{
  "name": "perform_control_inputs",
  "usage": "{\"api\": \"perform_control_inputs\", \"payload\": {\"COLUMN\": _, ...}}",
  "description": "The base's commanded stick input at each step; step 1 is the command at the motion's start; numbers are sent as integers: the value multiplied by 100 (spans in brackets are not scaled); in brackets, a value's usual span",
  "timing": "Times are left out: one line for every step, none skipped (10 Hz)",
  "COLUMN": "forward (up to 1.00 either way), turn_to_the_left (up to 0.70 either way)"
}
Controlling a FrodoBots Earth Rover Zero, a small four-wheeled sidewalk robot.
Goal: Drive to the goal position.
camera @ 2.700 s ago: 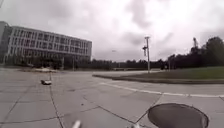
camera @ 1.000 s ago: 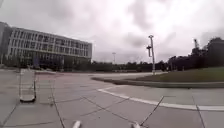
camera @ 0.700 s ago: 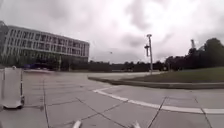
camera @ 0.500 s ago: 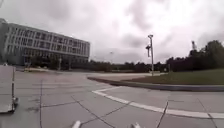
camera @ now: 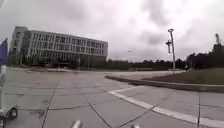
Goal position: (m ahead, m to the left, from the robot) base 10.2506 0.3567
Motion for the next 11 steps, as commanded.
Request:
{"api": "perform_control_inputs", "payload": {"forward": 70, "turn_to_the_left": 25}}
{"api": "perform_control_inputs", "payload": {"forward": 70, "turn_to_the_left": 0}}
{"api": "perform_control_inputs", "payload": {"forward": 70, "turn_to_the_left": 0}}
{"api": "perform_control_inputs", "payload": {"forward": 70, "turn_to_the_left": 0}}
{"api": "perform_control_inputs", "payload": {"forward": 70, "turn_to_the_left": 0}}
{"api": "perform_control_inputs", "payload": {"forward": 70, "turn_to_the_left": 0}}
{"api": "perform_control_inputs", "payload": {"forward": 70, "turn_to_the_left": 0}}
{"api": "perform_control_inputs", "payload": {"forward": 70, "turn_to_the_left": 0}}
{"api": "perform_control_inputs", "payload": {"forward": 70, "turn_to_the_left": 0}}
{"api": "perform_control_inputs", "payload": {"forward": 70, "turn_to_the_left": 0}}
{"api": "perform_control_inputs", "payload": {"forward": 70, "turn_to_the_left": 0}}
